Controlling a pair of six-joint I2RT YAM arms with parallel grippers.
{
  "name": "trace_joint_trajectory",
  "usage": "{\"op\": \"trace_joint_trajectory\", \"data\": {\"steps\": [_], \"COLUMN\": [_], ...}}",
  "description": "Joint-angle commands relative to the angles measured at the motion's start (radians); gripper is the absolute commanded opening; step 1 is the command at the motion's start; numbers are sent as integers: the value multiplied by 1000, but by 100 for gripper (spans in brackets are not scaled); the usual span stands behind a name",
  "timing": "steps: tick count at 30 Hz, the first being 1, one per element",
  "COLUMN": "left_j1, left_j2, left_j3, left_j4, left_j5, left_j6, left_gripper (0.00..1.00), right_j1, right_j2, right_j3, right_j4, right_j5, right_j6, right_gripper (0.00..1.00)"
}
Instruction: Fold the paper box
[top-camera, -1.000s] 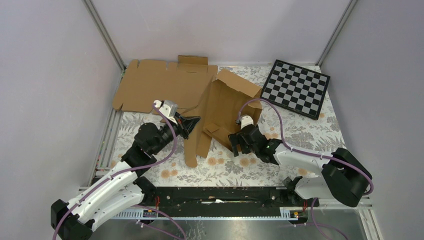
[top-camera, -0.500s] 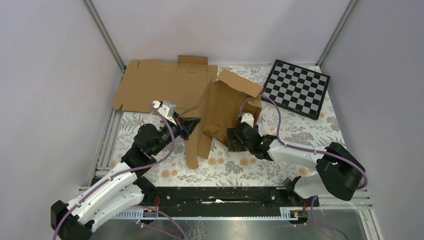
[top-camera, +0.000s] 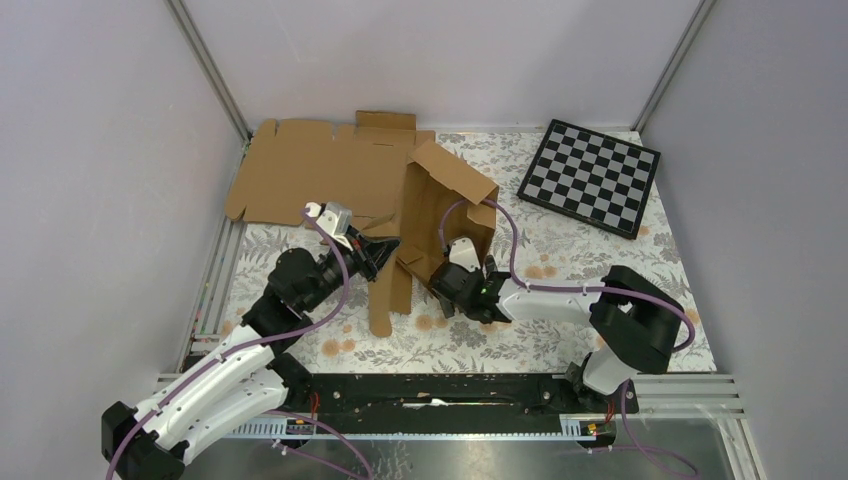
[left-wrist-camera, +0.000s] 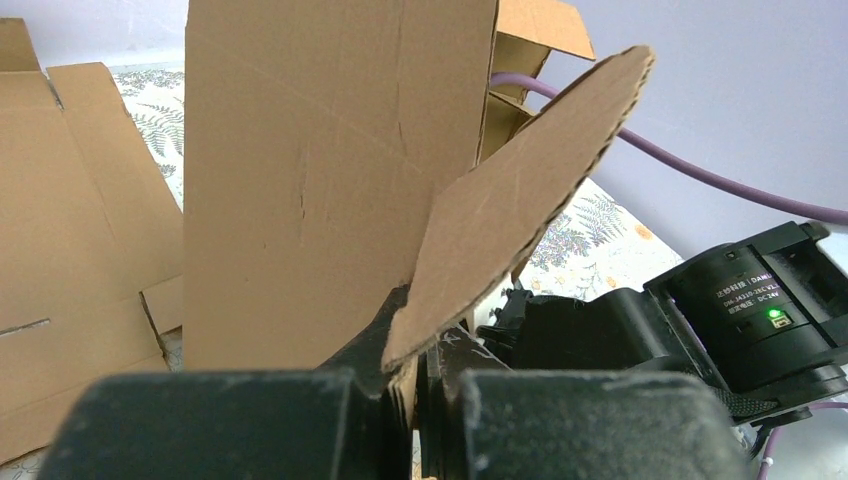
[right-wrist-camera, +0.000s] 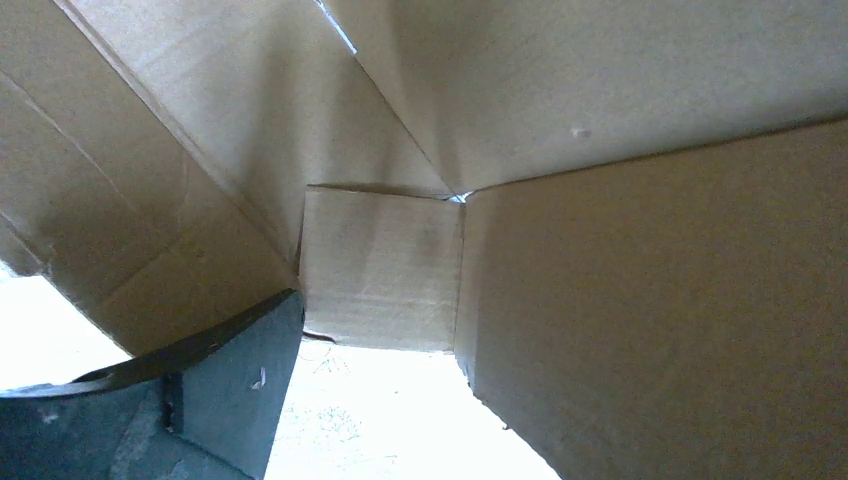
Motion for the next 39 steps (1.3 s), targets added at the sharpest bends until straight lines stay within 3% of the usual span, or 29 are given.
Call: {"op": "trace_joint_trajectory", "data": {"steps": [1, 6, 11, 16, 24, 27, 31, 36, 39], "left_j1": [-9, -9, -9, -9, -8, -9, -10, -9, -12], "left_j2": [-15, -19, -20, -19, -16, -19, -23, -25, -28], "left_j3": [-3, -9, -8, -13, -46, -62, -66, -66, -73], "left_j4": [-7, -7, -8, -3, 46, 65, 78, 80, 86], "left_j5": [65, 66, 66, 71, 93, 103, 122, 134, 136], "left_j6": [-61, -64, -63, -70, -103, -116, -128, -137, -147], "left_gripper": [0, 0, 0, 0, 0, 0, 0, 0, 0], "right_j1": [21, -9, -105, -141, -182, -199, -213, -229, -247], "right_j2": [-10, -95, -155, -213, -241, -243, -223, -209, -212], "right_j3": [29, 3, -33, -98, -122, -100, -54, -36, -27], "right_j4": [20, 165, 260, 337, 316, 291, 208, 205, 206], "right_j5": [49, -19, -155, -173, -157, -138, -110, -137, -161], "right_j6": [10, 54, 167, 281, 458, 473, 489, 534, 585], "right_gripper": [100, 99, 85, 69, 47, 45, 35, 31, 24]}}
